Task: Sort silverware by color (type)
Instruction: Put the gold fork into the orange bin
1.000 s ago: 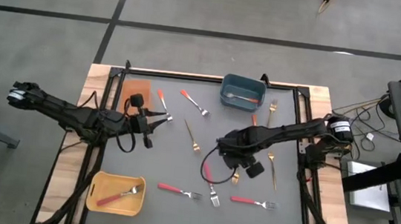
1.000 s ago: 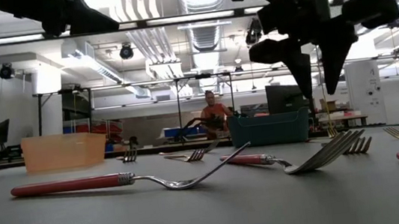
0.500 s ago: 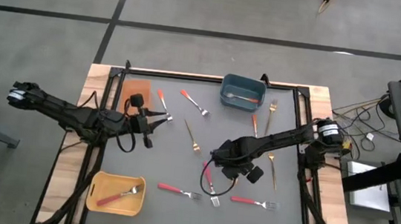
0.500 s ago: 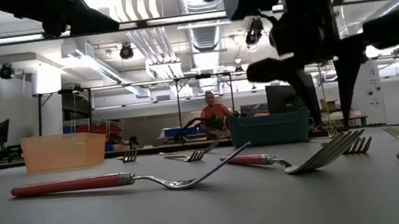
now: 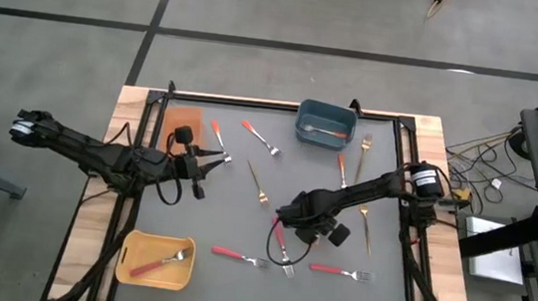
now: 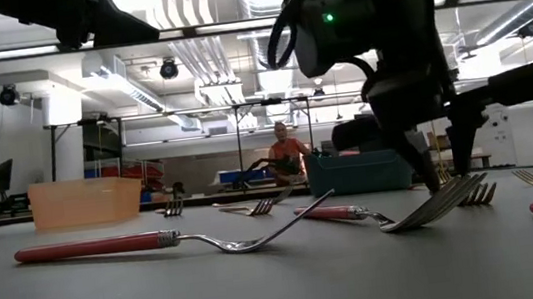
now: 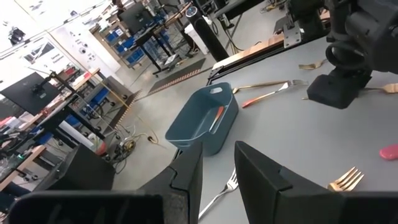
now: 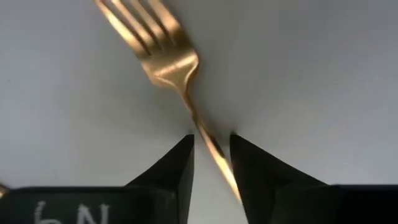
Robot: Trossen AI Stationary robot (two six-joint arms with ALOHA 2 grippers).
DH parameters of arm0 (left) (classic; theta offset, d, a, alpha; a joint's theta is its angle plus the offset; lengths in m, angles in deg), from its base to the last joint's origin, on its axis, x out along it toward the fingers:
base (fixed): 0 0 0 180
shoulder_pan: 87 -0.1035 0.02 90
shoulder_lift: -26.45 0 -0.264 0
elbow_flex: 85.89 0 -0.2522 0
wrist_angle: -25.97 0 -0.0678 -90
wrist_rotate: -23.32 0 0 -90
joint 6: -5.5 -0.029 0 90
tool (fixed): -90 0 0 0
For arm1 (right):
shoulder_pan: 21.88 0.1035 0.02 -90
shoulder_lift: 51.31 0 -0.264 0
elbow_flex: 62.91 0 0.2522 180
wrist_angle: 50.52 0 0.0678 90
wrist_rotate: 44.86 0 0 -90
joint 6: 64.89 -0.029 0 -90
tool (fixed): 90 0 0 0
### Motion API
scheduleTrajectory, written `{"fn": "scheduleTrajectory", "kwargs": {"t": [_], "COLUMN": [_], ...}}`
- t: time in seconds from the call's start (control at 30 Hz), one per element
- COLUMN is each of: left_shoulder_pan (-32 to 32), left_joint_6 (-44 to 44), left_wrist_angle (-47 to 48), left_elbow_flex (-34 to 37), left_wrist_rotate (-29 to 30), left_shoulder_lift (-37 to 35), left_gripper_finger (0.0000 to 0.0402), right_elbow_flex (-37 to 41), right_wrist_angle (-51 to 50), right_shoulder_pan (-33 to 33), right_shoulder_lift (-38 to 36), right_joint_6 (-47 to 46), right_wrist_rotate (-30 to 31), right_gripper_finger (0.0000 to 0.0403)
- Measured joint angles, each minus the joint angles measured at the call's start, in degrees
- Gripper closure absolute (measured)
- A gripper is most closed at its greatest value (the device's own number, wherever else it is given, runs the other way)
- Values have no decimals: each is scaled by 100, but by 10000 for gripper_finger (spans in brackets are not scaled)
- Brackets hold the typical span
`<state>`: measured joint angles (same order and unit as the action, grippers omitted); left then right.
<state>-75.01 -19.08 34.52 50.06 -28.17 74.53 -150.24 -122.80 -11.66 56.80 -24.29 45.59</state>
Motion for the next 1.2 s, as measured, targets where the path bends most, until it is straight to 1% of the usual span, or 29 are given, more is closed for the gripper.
{"fn": "scheduleTrajectory", "kwargs": {"t": [0.23, 0.33, 0.53, 0.7, 0.8, 0.9, 1.0, 1.1, 1.2], "left_shoulder_pan": [0, 0, 0, 0, 0, 0, 0, 2, 7], "left_joint_6": [-2, -2, 5, 140, 337, 677, 1127, 1443, 1717], "left_wrist_angle": [-40, -42, -172, -221, -223, -236, -240, -244, -251], "left_elbow_flex": [-2, -2, -2, -2, -2, -2, -2, -2, -2], "left_wrist_rotate": [-2, -4, -8, -17, -20, -20, -19, -21, -48], "left_shoulder_lift": [0, 0, 1, 0, 1, 2, 25, 94, 187], "left_gripper_finger": [326, 326, 326, 326, 326, 326, 326, 326, 326], "right_elbow_flex": [23, 30, -55, -95, -84, -70, 68, 409, 924], "right_wrist_angle": [269, 273, 250, 314, 605, 1205, 2102, 3247, 4540], "right_shoulder_pan": [-4, -11, -125, -339, -446, -530, -632, -697, -717], "right_shoulder_lift": [-21, -22, -156, -743, -1186, -1718, -2206, -2687, -3075], "right_joint_6": [-6, -158, -1102, -2028, -2374, -2456, -2458, -2433, -2310], "right_wrist_rotate": [-3, -9, -82, -41, 209, 535, 605, 632, 711], "right_gripper_finger": [384, 389, 390, 391, 391, 391, 391, 391, 391]}}
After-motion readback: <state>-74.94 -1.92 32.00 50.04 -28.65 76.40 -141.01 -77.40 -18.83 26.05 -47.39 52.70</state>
